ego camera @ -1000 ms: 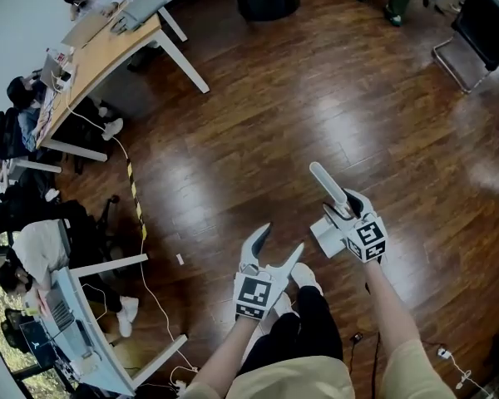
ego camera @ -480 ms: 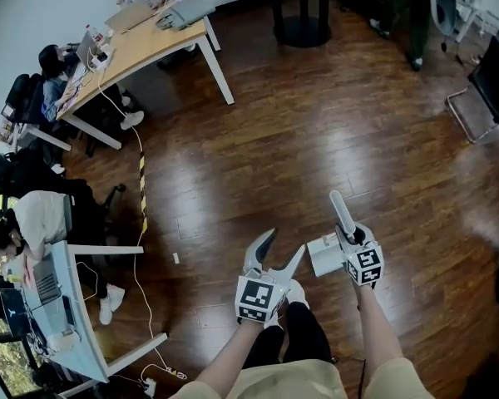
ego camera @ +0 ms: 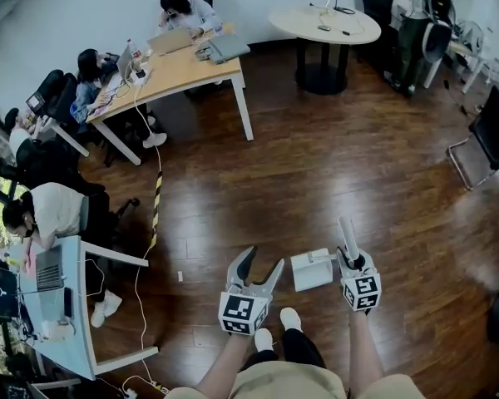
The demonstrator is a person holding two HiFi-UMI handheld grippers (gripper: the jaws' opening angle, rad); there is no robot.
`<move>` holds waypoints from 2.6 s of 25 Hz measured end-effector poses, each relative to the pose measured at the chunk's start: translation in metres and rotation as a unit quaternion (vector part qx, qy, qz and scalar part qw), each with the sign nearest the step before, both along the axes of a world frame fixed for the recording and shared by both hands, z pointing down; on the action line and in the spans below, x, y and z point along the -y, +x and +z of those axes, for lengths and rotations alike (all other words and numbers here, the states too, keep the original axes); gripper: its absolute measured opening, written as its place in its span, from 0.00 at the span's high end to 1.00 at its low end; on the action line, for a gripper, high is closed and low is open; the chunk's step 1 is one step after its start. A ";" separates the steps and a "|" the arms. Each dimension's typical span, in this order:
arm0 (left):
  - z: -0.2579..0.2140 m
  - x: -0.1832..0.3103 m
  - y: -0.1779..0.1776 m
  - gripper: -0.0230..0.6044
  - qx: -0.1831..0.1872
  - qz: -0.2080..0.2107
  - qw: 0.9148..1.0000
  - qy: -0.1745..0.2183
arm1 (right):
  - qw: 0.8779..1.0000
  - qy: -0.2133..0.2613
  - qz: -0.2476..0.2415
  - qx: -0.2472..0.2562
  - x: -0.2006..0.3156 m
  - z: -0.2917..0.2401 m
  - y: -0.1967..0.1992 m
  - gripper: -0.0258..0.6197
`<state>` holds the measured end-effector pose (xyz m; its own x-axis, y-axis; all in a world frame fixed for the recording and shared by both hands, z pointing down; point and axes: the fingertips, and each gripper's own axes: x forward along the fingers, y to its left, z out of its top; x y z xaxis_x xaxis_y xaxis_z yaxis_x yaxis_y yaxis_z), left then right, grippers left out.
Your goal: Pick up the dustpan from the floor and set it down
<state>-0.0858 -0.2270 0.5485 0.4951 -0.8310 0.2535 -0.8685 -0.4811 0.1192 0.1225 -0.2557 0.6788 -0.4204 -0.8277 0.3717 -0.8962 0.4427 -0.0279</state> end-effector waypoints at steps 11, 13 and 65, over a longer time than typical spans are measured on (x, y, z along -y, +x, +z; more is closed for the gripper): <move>-0.155 -0.021 -0.090 0.56 0.012 -0.103 0.981 0.164 | 0.989 0.136 0.030 0.053 0.015 -0.208 -0.062 0.80; -0.171 -0.031 -0.105 0.57 0.017 -0.124 0.977 0.174 | 0.987 0.151 0.028 0.050 0.011 -0.237 -0.078 0.80; -0.196 -0.071 -0.163 0.59 0.017 -0.178 0.969 0.171 | 0.988 0.141 -0.002 0.065 -0.027 -0.296 -0.151 0.81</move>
